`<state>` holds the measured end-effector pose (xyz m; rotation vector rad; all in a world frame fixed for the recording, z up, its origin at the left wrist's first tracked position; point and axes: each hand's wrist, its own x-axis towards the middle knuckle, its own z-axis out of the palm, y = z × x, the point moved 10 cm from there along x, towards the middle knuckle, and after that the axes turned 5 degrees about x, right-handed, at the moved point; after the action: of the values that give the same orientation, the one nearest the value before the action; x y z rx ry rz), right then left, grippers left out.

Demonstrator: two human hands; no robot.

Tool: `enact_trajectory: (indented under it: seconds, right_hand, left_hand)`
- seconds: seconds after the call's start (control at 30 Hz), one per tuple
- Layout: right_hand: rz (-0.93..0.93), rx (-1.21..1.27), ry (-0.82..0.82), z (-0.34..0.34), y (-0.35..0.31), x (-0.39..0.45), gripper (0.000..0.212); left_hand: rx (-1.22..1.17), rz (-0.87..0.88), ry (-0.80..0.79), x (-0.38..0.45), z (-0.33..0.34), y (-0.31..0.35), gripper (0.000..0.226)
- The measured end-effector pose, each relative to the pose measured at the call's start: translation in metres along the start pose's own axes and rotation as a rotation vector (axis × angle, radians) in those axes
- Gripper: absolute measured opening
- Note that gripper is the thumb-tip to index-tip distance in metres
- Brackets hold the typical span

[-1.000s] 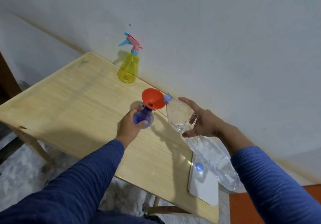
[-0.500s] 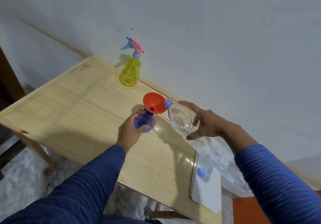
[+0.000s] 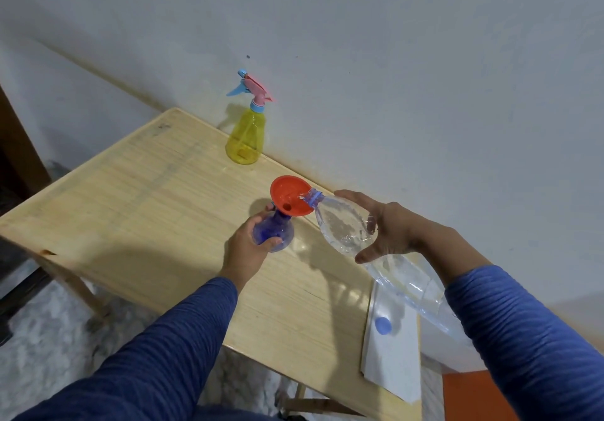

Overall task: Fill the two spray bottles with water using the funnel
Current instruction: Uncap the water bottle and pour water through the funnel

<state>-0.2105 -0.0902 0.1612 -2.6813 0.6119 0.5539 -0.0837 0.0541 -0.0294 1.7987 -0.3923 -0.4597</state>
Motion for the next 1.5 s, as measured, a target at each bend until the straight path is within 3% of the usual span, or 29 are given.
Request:
enact_trajectory:
  seconds: [0.7,0.9,1.2,1.5]
  right_hand:
    - [-0.042,-0.011,0.01,0.0,0.005,-0.001,0.115]
    - [-0.058,0.082,0.078,-0.003,0.006,-0.007,0.113]
    - [-0.161,0.546,0.552,-0.023,0.026,-0.024,0.115]
    - [-0.063,0.747,1.065,-0.02,0.07,-0.054,0.115]
  left_hand:
    - [-0.03,-0.025,-0.021,-0.002,-0.001,0.001,0.057]
    - [-0.044,-0.024,-0.018,-0.002,-0.001,0.003,0.057]
    - [0.035,-0.002,-0.014,-0.001,-0.001,0.007,0.054]
    - [0.087,0.002,0.004,-0.002,-0.001,0.011,0.053]
